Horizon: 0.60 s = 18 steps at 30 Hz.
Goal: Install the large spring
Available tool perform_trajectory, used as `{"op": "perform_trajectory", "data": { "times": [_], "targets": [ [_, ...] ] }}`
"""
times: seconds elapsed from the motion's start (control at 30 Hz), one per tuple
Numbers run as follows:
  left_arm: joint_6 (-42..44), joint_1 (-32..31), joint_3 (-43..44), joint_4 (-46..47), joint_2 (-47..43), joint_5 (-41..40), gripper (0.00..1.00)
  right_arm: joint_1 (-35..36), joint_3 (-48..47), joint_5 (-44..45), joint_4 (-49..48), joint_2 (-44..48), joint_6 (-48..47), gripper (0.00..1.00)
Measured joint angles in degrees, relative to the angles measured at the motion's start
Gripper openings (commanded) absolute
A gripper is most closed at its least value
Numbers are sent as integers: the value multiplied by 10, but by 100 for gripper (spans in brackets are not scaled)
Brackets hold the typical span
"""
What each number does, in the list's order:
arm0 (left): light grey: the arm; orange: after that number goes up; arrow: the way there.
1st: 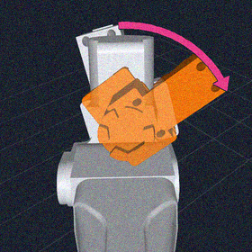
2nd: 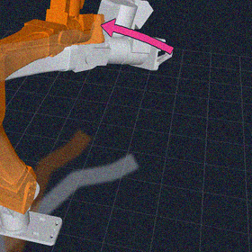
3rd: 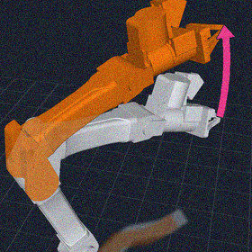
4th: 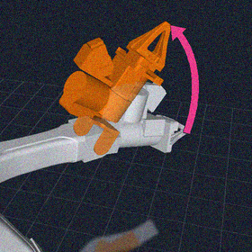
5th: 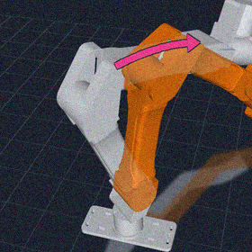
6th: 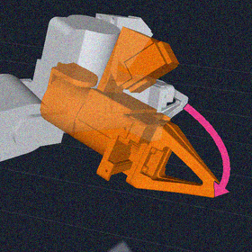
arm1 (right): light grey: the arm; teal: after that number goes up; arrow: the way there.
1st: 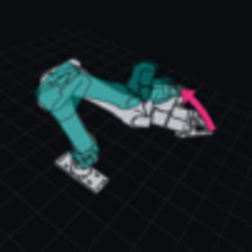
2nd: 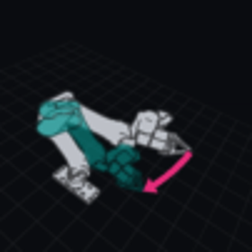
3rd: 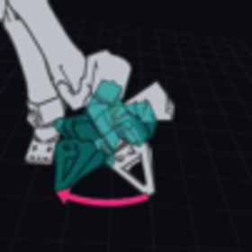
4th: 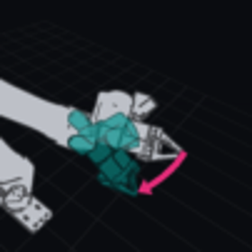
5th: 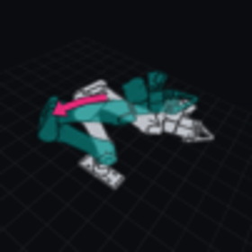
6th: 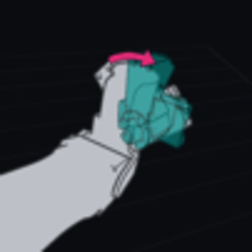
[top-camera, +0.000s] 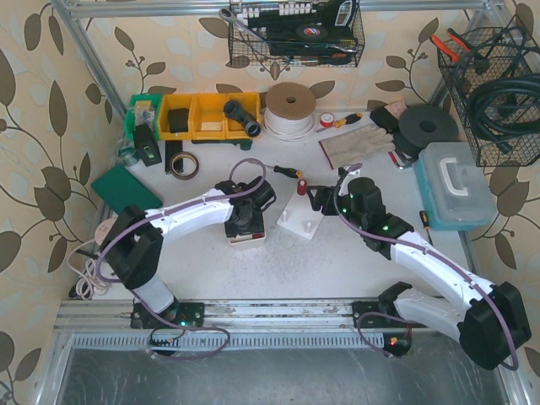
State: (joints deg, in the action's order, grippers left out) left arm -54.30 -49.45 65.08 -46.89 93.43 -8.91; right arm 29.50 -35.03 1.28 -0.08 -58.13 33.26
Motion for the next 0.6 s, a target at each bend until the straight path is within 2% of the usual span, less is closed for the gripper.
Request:
{"op": "perform_trajectory", "data": {
  "times": [0.13, 0.6],
  "targets": [
    [4, 0, 10, 5, 22, 0, 60, 0, 0, 0, -2, 0, 0, 81],
    [0, 0, 18, 29, 72, 5, 60, 0, 0, 0, -1, -8, 0, 81]
  ]
}}
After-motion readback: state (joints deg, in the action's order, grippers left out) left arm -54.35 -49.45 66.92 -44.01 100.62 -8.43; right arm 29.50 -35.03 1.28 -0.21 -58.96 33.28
